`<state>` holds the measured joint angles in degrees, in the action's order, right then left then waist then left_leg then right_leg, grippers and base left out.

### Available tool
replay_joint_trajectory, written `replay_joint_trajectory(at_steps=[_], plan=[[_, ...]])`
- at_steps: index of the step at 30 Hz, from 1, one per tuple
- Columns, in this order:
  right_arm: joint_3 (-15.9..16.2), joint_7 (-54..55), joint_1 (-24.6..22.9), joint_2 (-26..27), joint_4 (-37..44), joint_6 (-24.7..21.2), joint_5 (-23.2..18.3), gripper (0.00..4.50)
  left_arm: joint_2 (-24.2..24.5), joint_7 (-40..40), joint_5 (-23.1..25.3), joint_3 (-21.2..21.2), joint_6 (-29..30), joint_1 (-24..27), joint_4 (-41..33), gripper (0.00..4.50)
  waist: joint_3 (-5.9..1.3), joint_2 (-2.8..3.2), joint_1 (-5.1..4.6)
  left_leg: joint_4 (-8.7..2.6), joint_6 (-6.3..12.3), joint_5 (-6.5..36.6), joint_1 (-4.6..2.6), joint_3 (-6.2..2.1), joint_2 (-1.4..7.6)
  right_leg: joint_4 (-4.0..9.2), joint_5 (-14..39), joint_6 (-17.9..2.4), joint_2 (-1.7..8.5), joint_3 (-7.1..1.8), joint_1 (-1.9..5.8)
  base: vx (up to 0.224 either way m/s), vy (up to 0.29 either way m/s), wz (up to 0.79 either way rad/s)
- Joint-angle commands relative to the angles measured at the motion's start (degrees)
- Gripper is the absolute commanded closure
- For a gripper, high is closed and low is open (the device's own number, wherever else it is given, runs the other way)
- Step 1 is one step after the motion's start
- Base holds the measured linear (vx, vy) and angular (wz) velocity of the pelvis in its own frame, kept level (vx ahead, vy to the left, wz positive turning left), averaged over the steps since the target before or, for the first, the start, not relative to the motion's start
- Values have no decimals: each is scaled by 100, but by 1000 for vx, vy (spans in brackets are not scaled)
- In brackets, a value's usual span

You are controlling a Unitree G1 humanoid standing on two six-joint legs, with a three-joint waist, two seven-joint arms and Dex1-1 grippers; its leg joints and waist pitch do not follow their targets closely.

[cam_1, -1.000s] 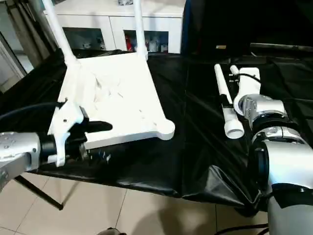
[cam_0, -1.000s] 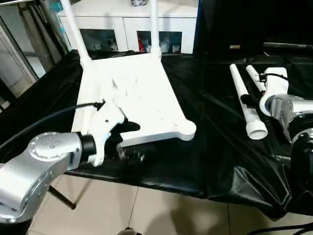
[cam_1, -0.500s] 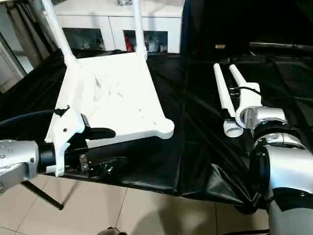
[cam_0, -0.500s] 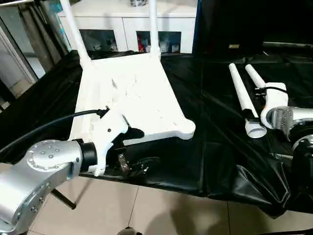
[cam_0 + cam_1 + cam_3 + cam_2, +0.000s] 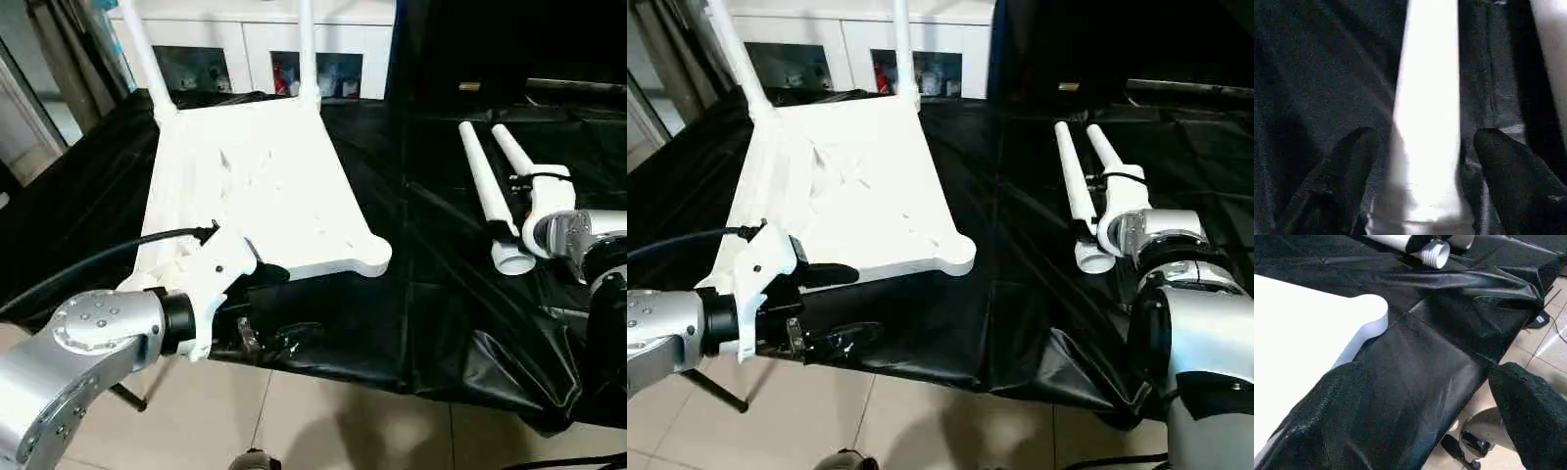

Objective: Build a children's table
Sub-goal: Pick table leg

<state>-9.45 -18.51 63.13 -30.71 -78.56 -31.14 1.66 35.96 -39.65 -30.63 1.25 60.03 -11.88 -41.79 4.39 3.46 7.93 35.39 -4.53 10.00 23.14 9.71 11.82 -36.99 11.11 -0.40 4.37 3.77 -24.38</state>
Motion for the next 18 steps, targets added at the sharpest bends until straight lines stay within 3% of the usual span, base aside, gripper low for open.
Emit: replay_joint_trajectory(at_steps=[1, 11, 18], plan=[[40, -26, 110, -63, -2, -94, 52, 145, 72, 56, -61, -98, 85, -20, -86, 0, -345, -103, -24, -387, -23, 1358, -71, 2, 23, 475, 1543, -1119, 242, -194, 268, 0, 0, 0], [11, -18, 49, -71, 7, -204, 123, 220, 76, 112, -167, -62, 99, -22, -84, 0, -350, -97, -21, -379, -55, 1323, -78, 4, 28, 451, 1323, -1210, 239, -199, 280, 0, 0, 0], [-290, 236, -8, -81, 26, -174, -94, 258, 64, 150, -225, -17, 42, -120, 30, 0, -371, -95, -11, -378, -101, 1399, -94, 2, 29, 453, 1380, -1191, 240, -195, 283, 0, 0, 0]])
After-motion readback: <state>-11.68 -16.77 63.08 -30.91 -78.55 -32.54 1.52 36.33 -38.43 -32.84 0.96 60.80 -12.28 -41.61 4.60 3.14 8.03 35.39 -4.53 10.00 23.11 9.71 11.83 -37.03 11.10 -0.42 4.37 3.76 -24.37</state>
